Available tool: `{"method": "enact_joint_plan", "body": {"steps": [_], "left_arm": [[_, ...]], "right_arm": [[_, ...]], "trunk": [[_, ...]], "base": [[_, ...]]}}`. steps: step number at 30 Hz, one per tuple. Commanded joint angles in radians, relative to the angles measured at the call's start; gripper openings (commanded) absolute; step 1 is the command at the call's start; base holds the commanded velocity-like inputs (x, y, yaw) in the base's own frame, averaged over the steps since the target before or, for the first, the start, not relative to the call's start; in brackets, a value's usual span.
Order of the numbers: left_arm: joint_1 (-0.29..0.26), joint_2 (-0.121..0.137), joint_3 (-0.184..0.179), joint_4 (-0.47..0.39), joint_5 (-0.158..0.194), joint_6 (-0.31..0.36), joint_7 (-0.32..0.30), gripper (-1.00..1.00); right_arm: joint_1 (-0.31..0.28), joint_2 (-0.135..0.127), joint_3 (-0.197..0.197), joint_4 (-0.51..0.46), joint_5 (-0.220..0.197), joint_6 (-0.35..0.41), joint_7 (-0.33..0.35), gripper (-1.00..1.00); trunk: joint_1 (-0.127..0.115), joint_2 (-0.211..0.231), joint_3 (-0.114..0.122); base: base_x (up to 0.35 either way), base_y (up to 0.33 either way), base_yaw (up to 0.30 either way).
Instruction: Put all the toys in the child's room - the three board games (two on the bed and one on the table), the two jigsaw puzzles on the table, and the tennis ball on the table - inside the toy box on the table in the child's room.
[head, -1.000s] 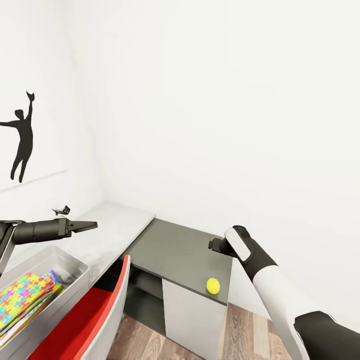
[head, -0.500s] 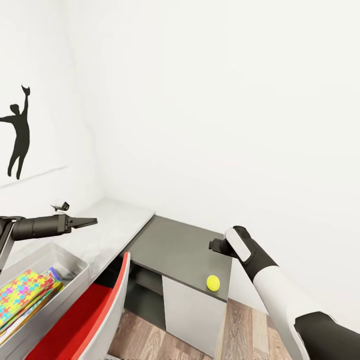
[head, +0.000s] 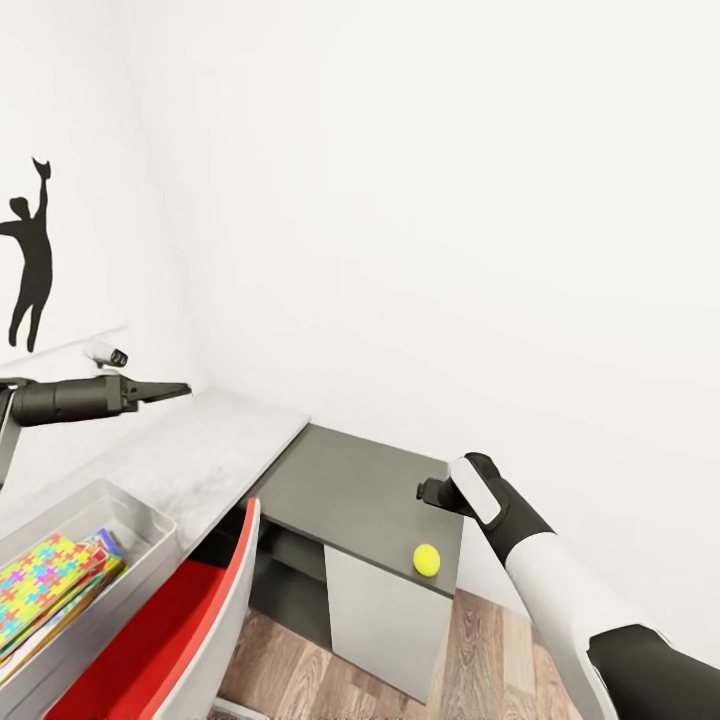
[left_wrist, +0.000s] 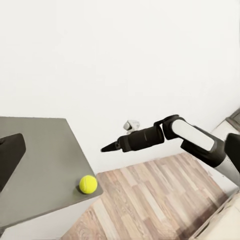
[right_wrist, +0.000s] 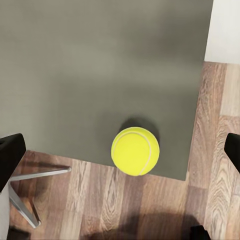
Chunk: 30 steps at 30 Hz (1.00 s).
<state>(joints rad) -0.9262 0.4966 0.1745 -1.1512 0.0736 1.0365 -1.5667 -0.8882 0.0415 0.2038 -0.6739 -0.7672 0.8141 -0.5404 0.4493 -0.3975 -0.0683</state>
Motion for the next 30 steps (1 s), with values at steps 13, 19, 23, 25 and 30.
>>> {"method": "enact_joint_plan", "body": {"steps": [13, 19, 23, 25, 30], "left_arm": [[-0.159, -0.006, -0.124, 0.003, -0.002, 0.011, -0.004, 1.00], [-0.203, -0.030, -0.199, 0.000, 0.002, 0.011, -0.004, 1.00], [-0.243, -0.084, -0.244, 0.002, -0.001, 0.011, -0.004, 1.00], [-0.258, -0.106, -0.257, 0.003, -0.002, 0.011, -0.004, 1.00], [-0.311, -0.151, -0.284, 0.007, -0.005, 0.011, -0.004, 1.00]], "right_arm": [[0.000, 0.004, 0.003, 0.000, -0.011, -0.042, -0.009, 1.00], [0.001, 0.005, 0.002, 0.000, -0.010, -0.049, -0.009, 1.00], [0.002, 0.005, 0.002, 0.000, -0.009, -0.051, -0.009, 1.00], [0.003, 0.005, 0.002, 0.000, -0.009, -0.051, -0.009, 1.00], [0.008, 0.002, 0.002, 0.000, -0.009, -0.053, -0.009, 1.00]], "trunk": [[0.001, -0.002, -0.024], [0.001, -0.002, -0.034], [0.001, -0.002, -0.040], [0.001, -0.002, -0.044], [0.001, -0.002, -0.052]], "base": [[0.000, 0.000, 0.000], [0.000, 0.000, 0.000], [0.000, 0.000, 0.000], [0.000, 0.000, 0.000], [0.000, 0.000, 0.000]]}}
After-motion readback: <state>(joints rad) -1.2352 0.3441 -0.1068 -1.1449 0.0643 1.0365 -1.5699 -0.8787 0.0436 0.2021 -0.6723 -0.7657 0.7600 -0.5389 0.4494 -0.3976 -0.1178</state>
